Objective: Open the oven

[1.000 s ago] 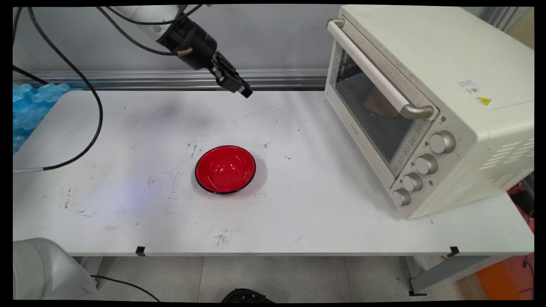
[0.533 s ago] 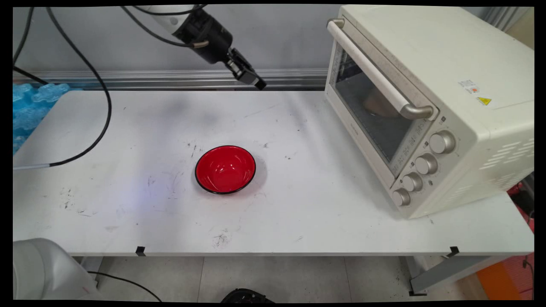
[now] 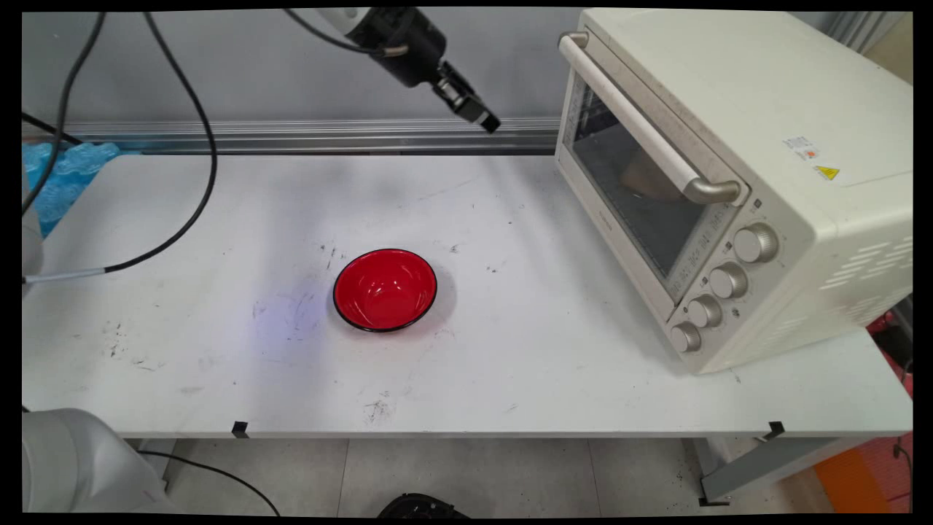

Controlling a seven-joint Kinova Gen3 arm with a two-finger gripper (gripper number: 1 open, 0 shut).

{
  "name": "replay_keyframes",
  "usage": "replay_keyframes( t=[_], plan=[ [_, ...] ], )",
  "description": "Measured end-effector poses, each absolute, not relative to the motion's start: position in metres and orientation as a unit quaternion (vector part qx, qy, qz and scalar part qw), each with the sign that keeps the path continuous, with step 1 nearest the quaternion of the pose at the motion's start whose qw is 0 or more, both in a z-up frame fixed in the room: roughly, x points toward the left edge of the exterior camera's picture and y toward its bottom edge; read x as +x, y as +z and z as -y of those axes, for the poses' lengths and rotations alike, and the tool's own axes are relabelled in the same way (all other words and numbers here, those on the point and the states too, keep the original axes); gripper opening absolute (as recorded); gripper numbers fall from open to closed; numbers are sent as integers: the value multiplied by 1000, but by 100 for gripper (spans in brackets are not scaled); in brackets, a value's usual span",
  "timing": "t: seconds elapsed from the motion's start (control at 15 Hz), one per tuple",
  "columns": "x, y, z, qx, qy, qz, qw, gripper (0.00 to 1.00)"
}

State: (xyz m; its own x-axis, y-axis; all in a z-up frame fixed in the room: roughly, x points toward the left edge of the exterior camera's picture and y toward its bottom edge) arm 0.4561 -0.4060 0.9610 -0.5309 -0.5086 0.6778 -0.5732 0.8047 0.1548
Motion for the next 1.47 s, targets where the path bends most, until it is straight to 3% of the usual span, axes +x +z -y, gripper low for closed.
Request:
replay_keyframes(
  t=[1.47],
  plan=[
    [365,1015,500,290,88,863,405,0]
  ],
)
